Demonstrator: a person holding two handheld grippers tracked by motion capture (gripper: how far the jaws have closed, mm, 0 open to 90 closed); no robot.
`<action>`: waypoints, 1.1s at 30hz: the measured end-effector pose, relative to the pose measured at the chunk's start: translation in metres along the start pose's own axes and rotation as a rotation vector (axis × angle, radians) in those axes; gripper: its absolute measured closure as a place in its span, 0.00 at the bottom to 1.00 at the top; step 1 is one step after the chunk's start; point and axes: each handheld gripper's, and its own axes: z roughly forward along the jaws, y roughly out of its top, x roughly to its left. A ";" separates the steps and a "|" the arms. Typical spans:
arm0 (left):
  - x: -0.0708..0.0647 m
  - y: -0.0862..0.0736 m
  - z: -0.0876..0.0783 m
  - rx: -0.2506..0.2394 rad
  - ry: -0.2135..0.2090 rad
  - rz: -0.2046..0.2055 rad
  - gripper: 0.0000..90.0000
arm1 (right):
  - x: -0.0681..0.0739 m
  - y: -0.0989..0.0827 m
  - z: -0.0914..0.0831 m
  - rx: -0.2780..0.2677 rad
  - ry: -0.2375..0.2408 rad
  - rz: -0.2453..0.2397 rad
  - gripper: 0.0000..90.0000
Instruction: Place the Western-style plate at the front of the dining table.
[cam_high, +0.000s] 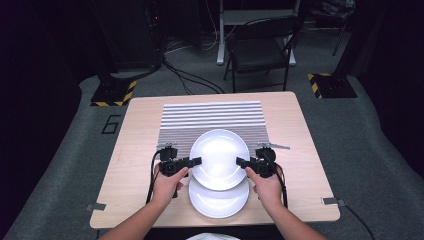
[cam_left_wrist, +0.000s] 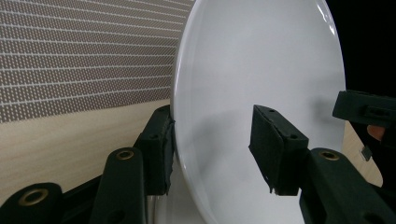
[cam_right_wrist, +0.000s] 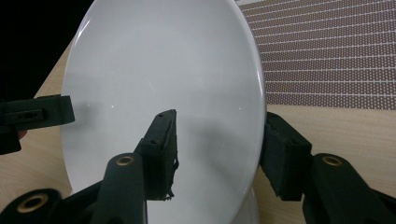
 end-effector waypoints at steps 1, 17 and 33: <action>0.000 0.001 0.000 -0.005 0.002 0.001 0.57 | 0.001 0.001 0.001 0.000 -0.004 -0.001 0.55; -0.001 0.020 -0.001 -0.046 0.045 0.014 0.59 | 0.006 0.017 0.009 -0.009 -0.017 -0.003 0.55; 0.003 0.045 -0.005 -0.079 0.082 0.010 0.59 | 0.018 0.043 0.020 -0.034 -0.032 -0.027 0.56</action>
